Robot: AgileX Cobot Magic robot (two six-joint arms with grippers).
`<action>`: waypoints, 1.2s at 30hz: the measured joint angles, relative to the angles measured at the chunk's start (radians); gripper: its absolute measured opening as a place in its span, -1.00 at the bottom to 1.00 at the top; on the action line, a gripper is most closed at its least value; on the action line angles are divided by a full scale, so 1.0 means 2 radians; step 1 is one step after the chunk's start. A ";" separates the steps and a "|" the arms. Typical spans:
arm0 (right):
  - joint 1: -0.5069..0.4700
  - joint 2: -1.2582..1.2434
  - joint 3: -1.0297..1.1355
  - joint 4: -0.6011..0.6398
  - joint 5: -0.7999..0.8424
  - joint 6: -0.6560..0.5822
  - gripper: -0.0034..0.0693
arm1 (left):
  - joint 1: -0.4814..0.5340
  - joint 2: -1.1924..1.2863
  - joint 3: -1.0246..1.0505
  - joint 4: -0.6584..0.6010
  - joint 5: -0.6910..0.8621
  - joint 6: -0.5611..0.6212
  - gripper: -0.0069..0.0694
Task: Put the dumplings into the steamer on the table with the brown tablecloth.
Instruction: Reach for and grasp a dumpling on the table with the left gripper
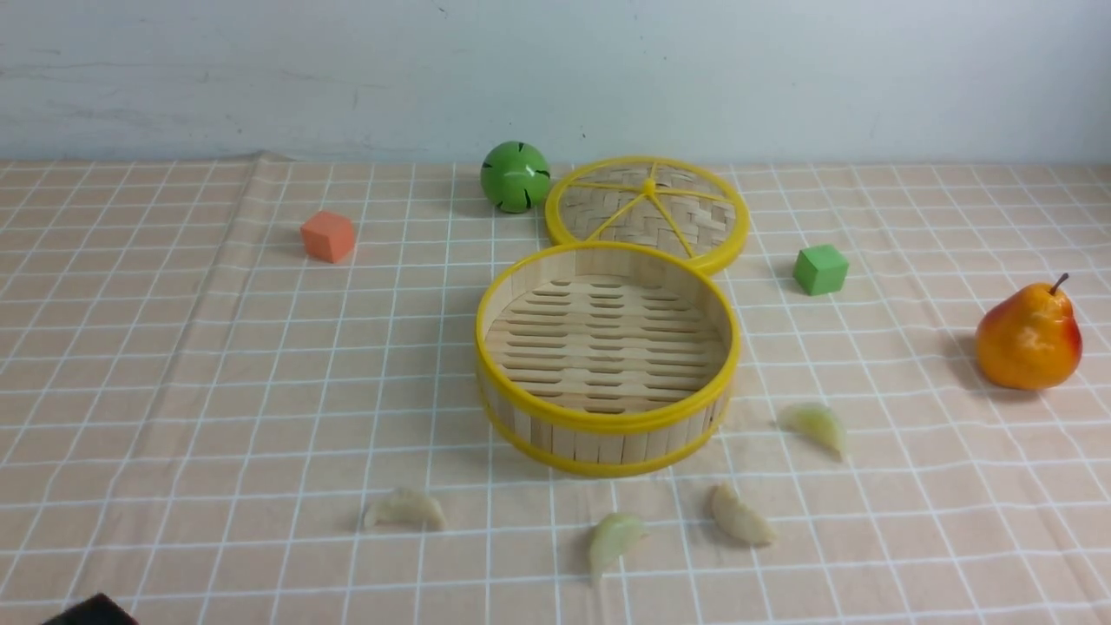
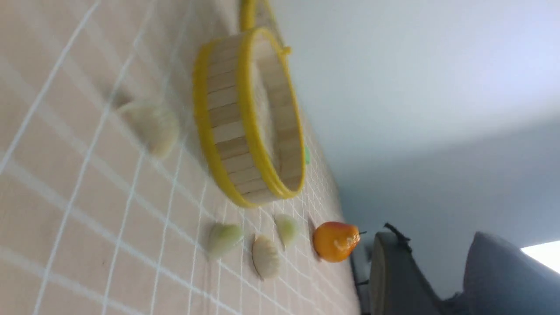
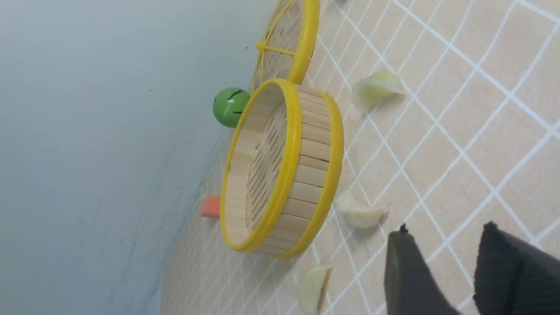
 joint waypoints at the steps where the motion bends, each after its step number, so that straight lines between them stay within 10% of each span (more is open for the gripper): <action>1: 0.000 0.000 -0.002 0.000 0.000 -0.021 -0.26 | 0.000 0.003 -0.017 0.009 0.007 0.023 -0.27; 8: 0.000 0.064 -0.099 -0.009 0.003 -0.180 -0.76 | -0.007 0.148 -0.193 0.230 0.140 0.054 -0.85; 18: 0.013 0.355 -0.364 -0.062 0.221 -0.383 -0.96 | -0.068 0.324 -0.347 0.492 0.327 0.027 -0.86; 29: 0.266 0.547 -0.445 -0.107 0.347 -0.401 -0.94 | -0.175 0.506 -0.355 0.482 0.319 0.087 -0.81; 36: 0.313 0.539 -0.449 -0.113 0.355 -0.404 -0.93 | -0.221 0.604 -0.393 0.475 0.308 0.126 -0.34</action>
